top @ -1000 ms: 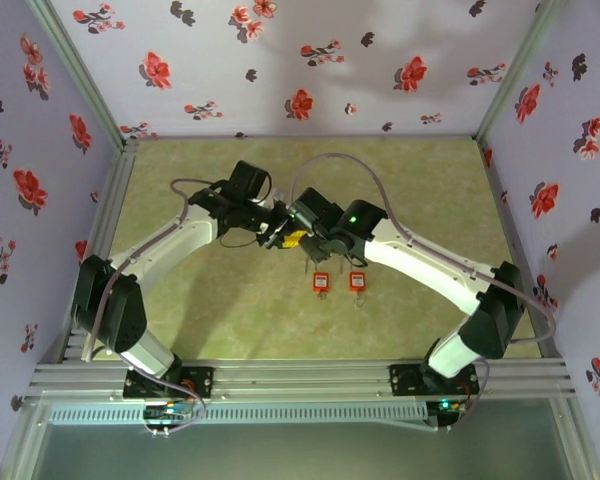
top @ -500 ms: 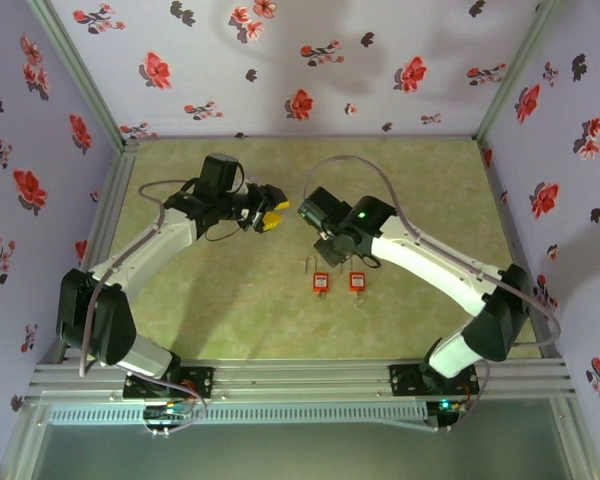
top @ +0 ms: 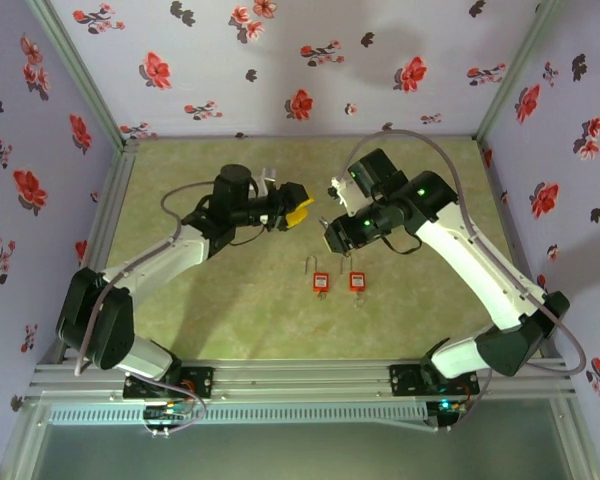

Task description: Unlock with the key

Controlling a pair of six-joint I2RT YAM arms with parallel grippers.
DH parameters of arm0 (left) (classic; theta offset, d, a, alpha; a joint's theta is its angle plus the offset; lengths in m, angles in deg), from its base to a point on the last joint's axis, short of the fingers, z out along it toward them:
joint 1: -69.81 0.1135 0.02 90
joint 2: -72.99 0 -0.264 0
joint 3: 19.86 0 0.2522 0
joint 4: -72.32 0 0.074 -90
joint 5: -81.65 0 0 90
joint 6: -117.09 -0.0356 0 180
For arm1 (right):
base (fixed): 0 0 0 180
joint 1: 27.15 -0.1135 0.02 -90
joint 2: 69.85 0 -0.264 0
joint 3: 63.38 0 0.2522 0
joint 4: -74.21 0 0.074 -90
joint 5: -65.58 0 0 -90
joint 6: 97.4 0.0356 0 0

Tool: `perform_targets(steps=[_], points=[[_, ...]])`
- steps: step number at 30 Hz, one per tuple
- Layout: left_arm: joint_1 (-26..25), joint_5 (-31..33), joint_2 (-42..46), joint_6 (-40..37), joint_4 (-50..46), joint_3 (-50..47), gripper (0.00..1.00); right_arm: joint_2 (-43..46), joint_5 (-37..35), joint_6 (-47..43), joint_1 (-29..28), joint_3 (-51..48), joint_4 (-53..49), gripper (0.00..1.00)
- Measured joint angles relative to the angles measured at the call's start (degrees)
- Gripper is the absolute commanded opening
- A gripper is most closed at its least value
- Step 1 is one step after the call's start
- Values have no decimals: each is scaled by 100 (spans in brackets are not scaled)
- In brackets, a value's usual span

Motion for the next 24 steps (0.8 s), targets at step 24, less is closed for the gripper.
perform_targets(steps=[24], points=[[-271,120,-859,1325,3038,-361,38,-264,1620,879,101,9,505,0]])
